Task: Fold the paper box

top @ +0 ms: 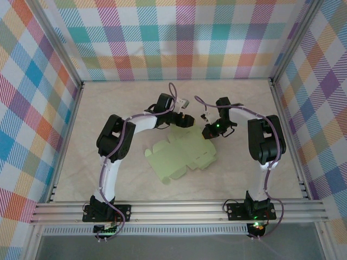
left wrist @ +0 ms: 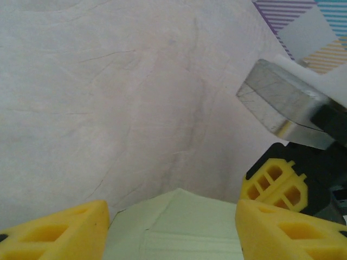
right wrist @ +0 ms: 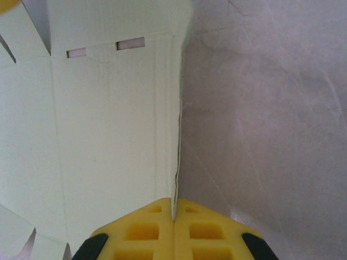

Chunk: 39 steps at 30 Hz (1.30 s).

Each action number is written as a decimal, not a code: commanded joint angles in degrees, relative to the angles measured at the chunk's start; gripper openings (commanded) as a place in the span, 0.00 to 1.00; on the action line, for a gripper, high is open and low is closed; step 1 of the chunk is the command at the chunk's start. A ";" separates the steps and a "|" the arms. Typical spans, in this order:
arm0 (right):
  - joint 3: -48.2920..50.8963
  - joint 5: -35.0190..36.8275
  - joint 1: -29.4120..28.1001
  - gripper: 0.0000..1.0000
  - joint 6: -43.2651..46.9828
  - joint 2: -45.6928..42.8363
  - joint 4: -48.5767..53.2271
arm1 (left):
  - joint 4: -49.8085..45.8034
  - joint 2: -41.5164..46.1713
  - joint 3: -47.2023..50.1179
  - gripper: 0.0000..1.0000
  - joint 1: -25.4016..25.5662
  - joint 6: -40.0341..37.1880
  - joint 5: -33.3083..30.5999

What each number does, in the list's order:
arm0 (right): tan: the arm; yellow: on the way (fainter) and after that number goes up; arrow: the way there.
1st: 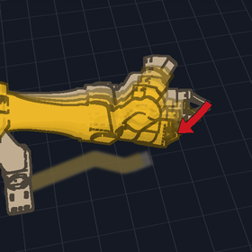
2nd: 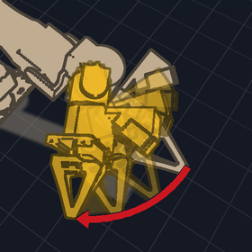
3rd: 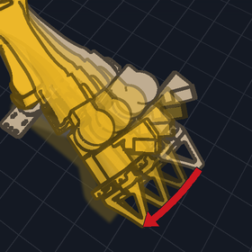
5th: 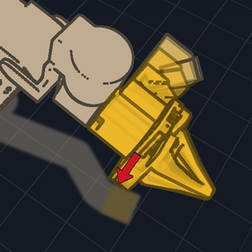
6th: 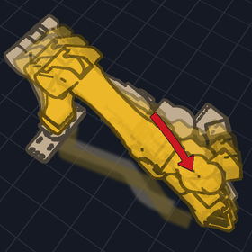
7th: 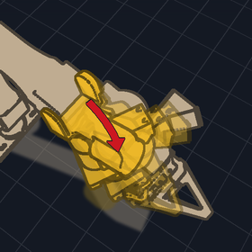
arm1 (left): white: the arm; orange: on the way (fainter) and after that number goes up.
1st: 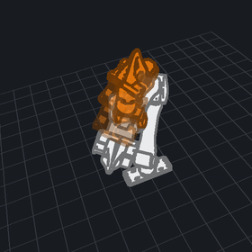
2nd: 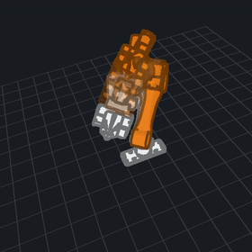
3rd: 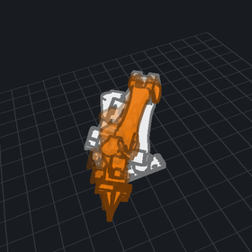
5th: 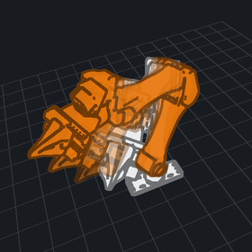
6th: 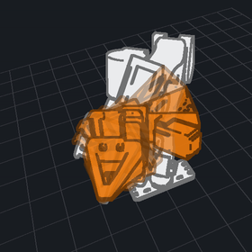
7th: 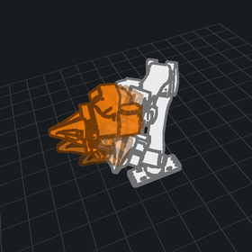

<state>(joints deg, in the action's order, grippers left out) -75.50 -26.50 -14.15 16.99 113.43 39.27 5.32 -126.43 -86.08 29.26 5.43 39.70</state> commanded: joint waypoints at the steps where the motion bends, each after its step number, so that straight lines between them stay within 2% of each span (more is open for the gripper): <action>1: -0.61 -2.77 0.45 0.00 0.49 -1.19 1.19 | -1.66 -1.56 -1.59 0.58 0.37 -2.97 3.61; 2: -0.62 -2.85 0.52 0.00 0.50 -1.10 1.29 | -1.44 -1.69 -1.63 0.53 0.45 -2.96 4.01; 3: -0.64 -2.99 0.50 0.00 0.53 -1.10 1.33 | -1.49 -1.79 -1.86 0.42 0.45 -3.00 4.30; 4: -0.70 -2.96 0.52 0.00 0.50 -1.08 1.29 | -1.66 -1.87 -1.94 0.41 0.45 -3.13 4.10; 13: -0.70 -3.55 0.50 0.00 0.50 -1.41 1.63 | -3.30 -2.72 -2.75 0.46 0.45 -5.15 0.67; 15: -0.62 -3.64 0.48 0.00 0.50 -1.44 1.61 | -3.23 -2.81 -2.90 0.54 0.28 -4.89 -0.80; 16: -0.61 -3.60 0.52 0.00 0.50 -1.44 1.63 | -2.74 -2.85 -2.79 0.54 0.11 -4.79 -0.46; 18: -0.70 -3.52 0.49 0.00 0.50 -1.53 1.64 | -2.90 -2.93 -2.99 0.46 0.01 -5.10 0.47; 22: -0.96 -3.38 0.53 0.00 0.33 -1.50 1.80 | -3.26 -2.36 -2.58 0.38 0.01 -5.71 2.69; 23: -1.04 -3.37 0.53 0.00 0.19 -1.54 1.71 | -3.21 -2.03 -2.31 0.28 0.01 -5.99 2.88; 24: -1.12 -3.23 0.53 0.00 -0.10 -1.45 1.71 | -3.22 -1.75 -1.93 0.25 0.10 -6.24 3.01; 28: -1.40 -3.57 0.52 0.00 -1.63 -1.21 1.14 | -3.11 -0.37 -0.41 0.24 0.44 -7.55 2.41; 29: -1.40 -3.93 0.53 0.00 -1.75 -1.18 0.97 | -2.83 0.08 0.13 0.22 0.70 -7.96 1.66; 30: -1.40 -4.30 0.46 0.00 -2.02 -1.06 0.88 | -2.84 0.67 0.80 0.15 1.05 -8.60 0.68; 32: -1.50 -4.61 0.52 0.00 -2.18 -0.91 1.01 | -2.72 1.91 2.25 0.13 1.95 -9.93 -2.02; 35: -1.75 -4.78 0.52 0.00 -2.66 -0.84 1.38 | -1.47 4.62 5.49 0.11 3.89 -11.77 -10.25; 36: -1.84 -4.95 0.53 0.00 -2.96 -0.79 1.45 | 0.31 5.76 7.16 0.04 4.75 -11.65 -13.86; 37: -1.76 -5.13 0.53 0.00 -3.44 -0.92 1.30 | 2.10 6.56 8.64 0.03 5.37 -11.24 -16.38; 39: -1.84 -5.68 0.63 0.00 -4.37 -0.93 1.35 | 6.64 8.37 11.87 0.03 6.47 -10.18 -20.44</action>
<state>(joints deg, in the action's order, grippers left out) -75.53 -28.71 -13.52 14.09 113.43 41.04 6.61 -121.71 -78.06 33.74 -4.32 27.64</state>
